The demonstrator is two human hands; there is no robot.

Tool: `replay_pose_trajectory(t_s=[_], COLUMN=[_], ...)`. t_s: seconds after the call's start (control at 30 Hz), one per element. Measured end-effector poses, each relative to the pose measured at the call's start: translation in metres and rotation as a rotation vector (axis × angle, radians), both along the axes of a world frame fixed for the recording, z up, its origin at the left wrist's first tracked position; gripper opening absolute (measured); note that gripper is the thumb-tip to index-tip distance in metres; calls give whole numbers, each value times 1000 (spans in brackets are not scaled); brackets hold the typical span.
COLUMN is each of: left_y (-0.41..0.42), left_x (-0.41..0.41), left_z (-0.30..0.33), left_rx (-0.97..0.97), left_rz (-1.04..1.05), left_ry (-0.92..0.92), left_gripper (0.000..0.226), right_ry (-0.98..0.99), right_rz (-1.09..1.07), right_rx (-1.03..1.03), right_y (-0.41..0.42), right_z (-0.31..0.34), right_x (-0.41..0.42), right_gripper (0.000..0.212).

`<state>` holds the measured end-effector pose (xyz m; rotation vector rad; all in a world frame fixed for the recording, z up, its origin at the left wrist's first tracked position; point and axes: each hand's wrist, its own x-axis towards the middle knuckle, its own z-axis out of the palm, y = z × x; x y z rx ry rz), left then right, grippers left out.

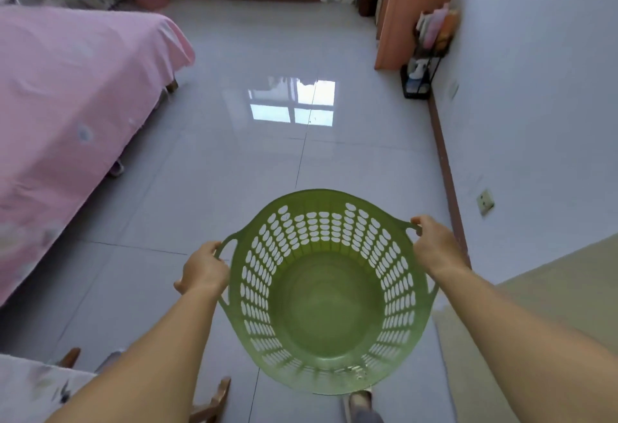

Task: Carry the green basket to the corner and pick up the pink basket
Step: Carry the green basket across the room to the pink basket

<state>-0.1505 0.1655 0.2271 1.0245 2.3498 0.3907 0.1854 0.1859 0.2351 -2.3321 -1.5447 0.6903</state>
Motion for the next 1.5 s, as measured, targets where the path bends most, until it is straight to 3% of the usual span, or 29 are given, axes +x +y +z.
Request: replay_pose_trajectory(t_s=[0.2,0.43,0.57,1.03,1.2,1.5], left_y=[83,239,331,737,895,1167], left_x=[-11,-44,-70,-205,-231,-287], left_z=[23,48,50,83,72,82], left_rx=[-9,17,34,75,65,61], left_rz=[25,136,80,20,-18,68], left_ry=[28,42,52,149,193,138], left_gripper=[41,39,38,37,38,41], right_ry=[62,79,84,99,253,289], right_rz=[35,80,109,132,45,44], right_rx=[-6,-8,-13,47,11,5], right_y=[101,293,395,820,985,1280], right_z=[17,46,47,61,54,72], right_x=[-27,-59,-90,-219,-245,-303], right_gripper=[34,36,38,37,34,29])
